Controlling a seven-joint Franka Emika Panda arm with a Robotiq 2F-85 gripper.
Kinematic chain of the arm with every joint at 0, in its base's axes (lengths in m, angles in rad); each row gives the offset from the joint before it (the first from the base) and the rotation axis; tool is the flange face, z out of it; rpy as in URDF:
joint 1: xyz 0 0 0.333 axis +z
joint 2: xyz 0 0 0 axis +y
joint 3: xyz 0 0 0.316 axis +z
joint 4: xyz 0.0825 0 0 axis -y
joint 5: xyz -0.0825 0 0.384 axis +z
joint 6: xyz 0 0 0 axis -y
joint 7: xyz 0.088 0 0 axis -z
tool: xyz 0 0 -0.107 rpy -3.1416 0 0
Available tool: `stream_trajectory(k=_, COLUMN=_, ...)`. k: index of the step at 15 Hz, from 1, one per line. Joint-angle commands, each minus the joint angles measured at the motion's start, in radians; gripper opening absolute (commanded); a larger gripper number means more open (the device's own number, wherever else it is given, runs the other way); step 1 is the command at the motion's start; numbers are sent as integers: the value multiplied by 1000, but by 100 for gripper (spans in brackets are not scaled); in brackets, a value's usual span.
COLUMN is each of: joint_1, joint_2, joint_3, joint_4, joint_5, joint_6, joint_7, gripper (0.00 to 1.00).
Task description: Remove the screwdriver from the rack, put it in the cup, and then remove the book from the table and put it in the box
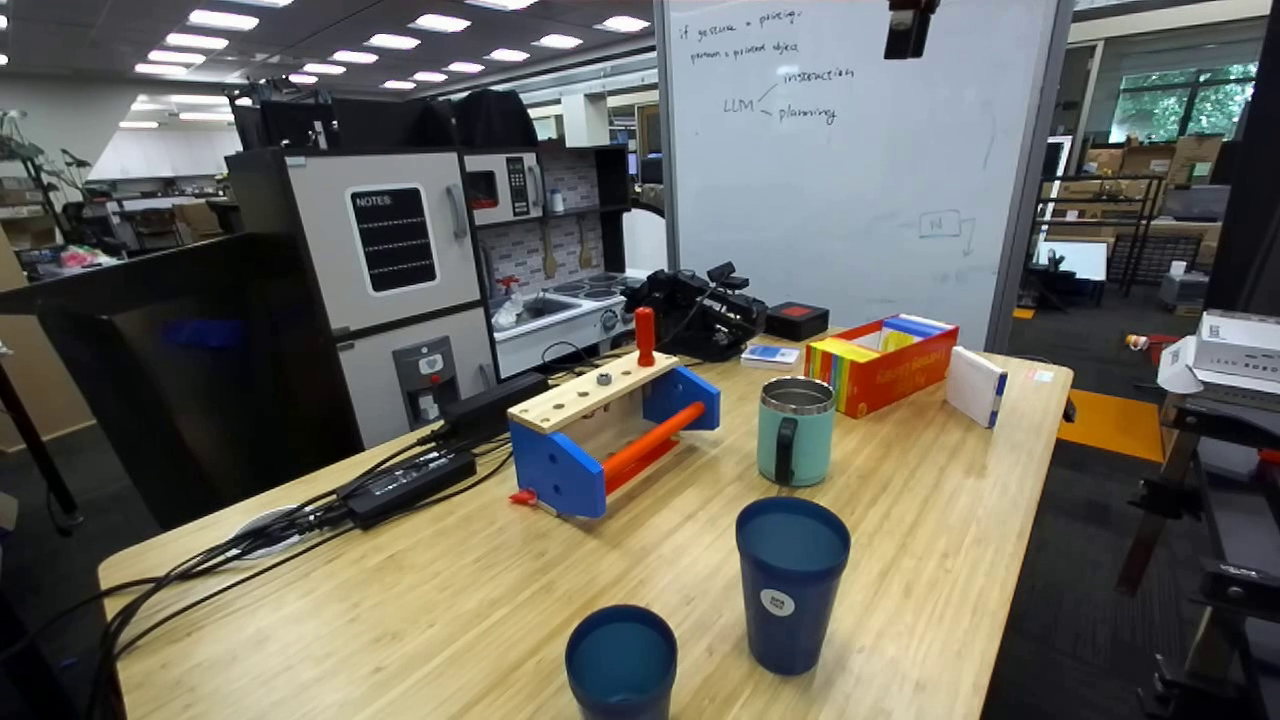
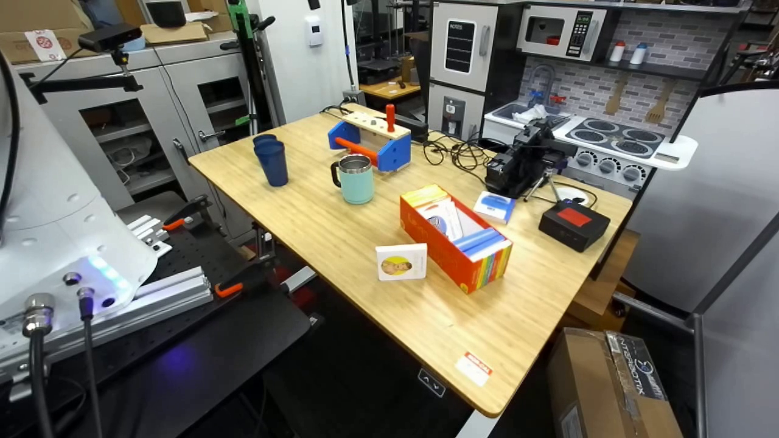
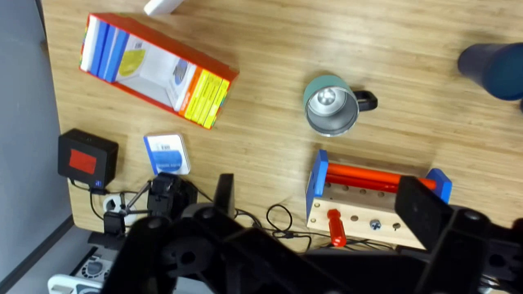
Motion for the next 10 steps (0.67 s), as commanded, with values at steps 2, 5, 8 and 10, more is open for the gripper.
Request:
stream_trajectory(k=2, joint_1=17, joint_2=206, joint_3=-3, joint_4=204, joint_5=51, joint_6=57, joint_7=-74, gripper=100)
stream_trajectory(k=5, joint_1=22, joint_2=313, joint_3=10, joint_4=287, joint_5=128, joint_6=85, joint_7=-93, gripper=100)
stream_trajectory(k=8, joint_1=26, joint_2=413, joint_3=31, joint_4=355, joint_5=159, joint_6=73, joint_7=-112, gripper=100)
stream_trajectory(k=10, joint_1=23, joint_2=388, joint_3=35, joint_4=311, joint_5=136, joint_6=89, joint_7=-76, gripper=100)
